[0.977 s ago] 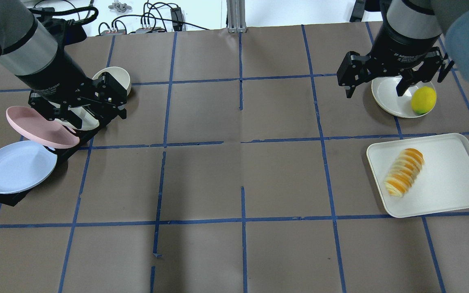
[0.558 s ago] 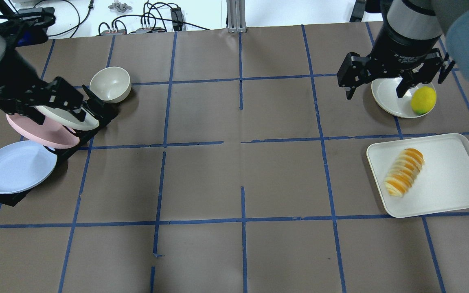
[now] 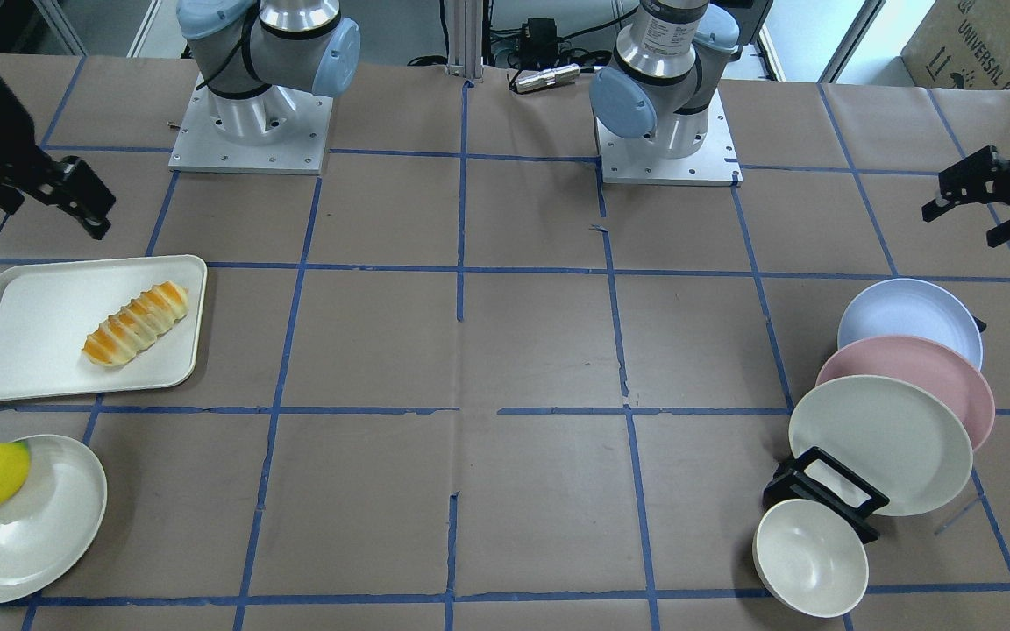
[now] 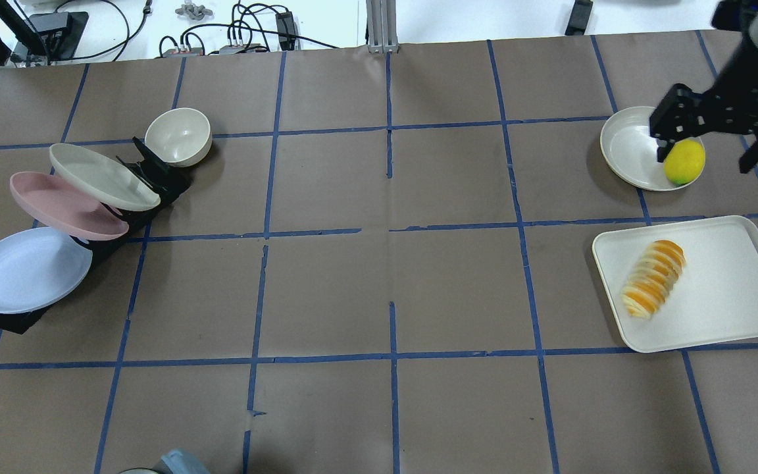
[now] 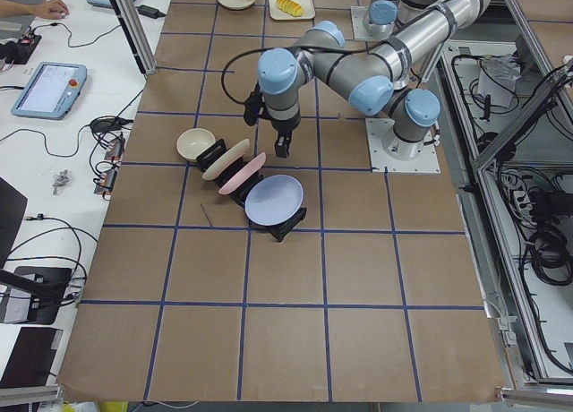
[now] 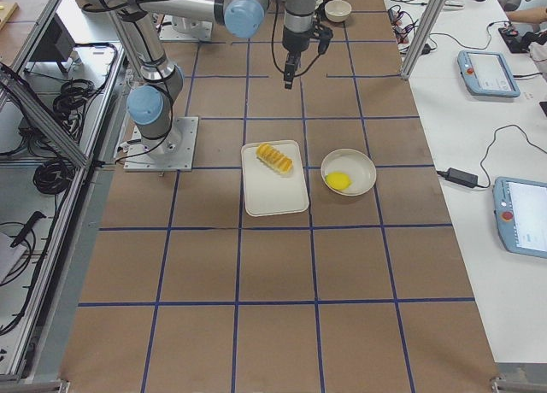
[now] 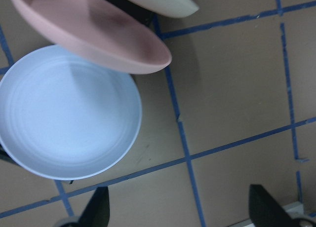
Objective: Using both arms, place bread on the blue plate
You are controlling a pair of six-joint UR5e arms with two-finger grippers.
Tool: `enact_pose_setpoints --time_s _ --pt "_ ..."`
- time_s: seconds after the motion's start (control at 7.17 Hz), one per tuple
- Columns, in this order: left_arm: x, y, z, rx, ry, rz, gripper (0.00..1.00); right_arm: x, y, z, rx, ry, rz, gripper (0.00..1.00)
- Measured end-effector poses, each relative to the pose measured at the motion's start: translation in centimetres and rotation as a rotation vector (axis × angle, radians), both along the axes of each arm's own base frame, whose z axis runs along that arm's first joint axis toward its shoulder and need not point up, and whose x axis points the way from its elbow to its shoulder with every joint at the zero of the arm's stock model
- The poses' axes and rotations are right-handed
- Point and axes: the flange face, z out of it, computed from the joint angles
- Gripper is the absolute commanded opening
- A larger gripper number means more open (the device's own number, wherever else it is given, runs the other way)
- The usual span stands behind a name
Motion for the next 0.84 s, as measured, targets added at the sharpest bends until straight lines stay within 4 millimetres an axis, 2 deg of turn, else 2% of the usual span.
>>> enact_pose_setpoints --time_s 0.14,0.28,0.56,0.7,0.84 --pt "4.0 -1.1 -1.9 0.044 -0.036 -0.025 1.0 -2.6 0.5 -1.0 0.022 -0.006 -0.044 1.0" --pt "7.9 -3.4 -5.0 0.082 -0.033 -0.056 1.0 -3.8 0.9 -2.2 0.045 -0.009 -0.064 1.0" --pt "13.7 -8.7 -12.7 0.132 0.02 -0.097 1.0 -5.9 1.7 -3.1 0.089 0.064 -0.089 0.99" --pt "15.0 -10.6 -15.4 0.139 0.043 -0.106 1.0 -6.5 1.9 -3.1 0.095 0.094 -0.111 0.97" --pt "14.8 -12.2 -17.3 0.14 0.063 -0.116 1.0 -6.7 1.9 -3.2 0.083 0.119 -0.159 0.94"
